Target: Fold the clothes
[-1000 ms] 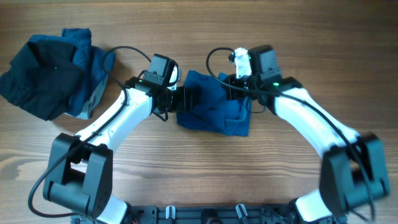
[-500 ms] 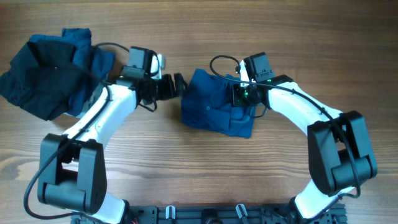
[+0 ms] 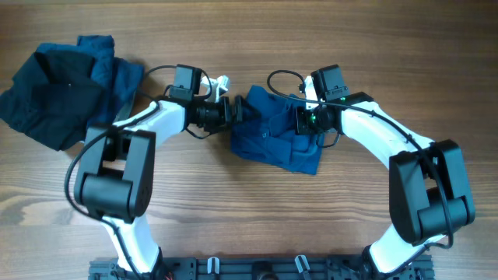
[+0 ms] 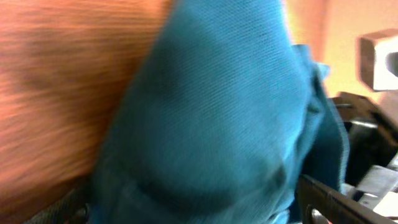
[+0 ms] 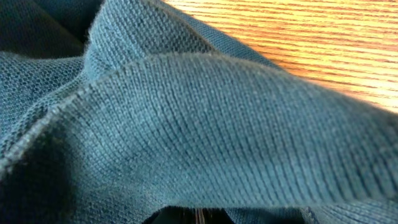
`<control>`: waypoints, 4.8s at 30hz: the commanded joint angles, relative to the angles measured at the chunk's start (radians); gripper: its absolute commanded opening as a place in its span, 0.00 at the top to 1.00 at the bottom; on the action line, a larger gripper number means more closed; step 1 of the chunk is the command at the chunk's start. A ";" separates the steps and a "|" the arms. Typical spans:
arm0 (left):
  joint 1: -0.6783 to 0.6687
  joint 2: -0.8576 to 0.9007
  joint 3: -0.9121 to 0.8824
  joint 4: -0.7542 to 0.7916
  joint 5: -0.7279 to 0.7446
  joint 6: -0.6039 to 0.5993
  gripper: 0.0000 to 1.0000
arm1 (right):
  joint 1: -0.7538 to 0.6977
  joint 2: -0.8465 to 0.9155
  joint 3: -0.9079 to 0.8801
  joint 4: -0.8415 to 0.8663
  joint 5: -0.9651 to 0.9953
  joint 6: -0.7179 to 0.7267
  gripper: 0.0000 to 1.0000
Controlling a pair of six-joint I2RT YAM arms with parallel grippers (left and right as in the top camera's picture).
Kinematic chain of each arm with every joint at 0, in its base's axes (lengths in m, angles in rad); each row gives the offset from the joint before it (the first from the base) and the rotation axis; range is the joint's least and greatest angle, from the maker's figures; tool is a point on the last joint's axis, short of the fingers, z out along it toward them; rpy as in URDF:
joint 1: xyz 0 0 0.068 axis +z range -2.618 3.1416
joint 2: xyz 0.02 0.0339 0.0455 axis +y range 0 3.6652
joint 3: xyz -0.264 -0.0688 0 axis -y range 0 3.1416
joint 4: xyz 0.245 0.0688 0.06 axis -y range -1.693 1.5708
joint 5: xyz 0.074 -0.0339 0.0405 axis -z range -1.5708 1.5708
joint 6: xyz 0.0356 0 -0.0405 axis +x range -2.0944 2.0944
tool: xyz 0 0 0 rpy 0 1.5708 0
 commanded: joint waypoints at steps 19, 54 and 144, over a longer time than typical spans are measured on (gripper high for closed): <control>-0.133 0.076 -0.006 0.159 0.229 0.018 0.96 | -0.025 -0.100 -0.003 -0.137 -0.016 -0.034 0.96; 1.167 -0.539 0.068 -0.085 0.239 0.077 0.96 | -0.135 -0.542 0.044 -0.364 -0.031 -0.017 0.94; 0.765 -1.336 0.170 -1.032 -0.341 0.388 0.00 | -0.136 -1.162 0.180 -0.421 -0.068 -0.070 0.01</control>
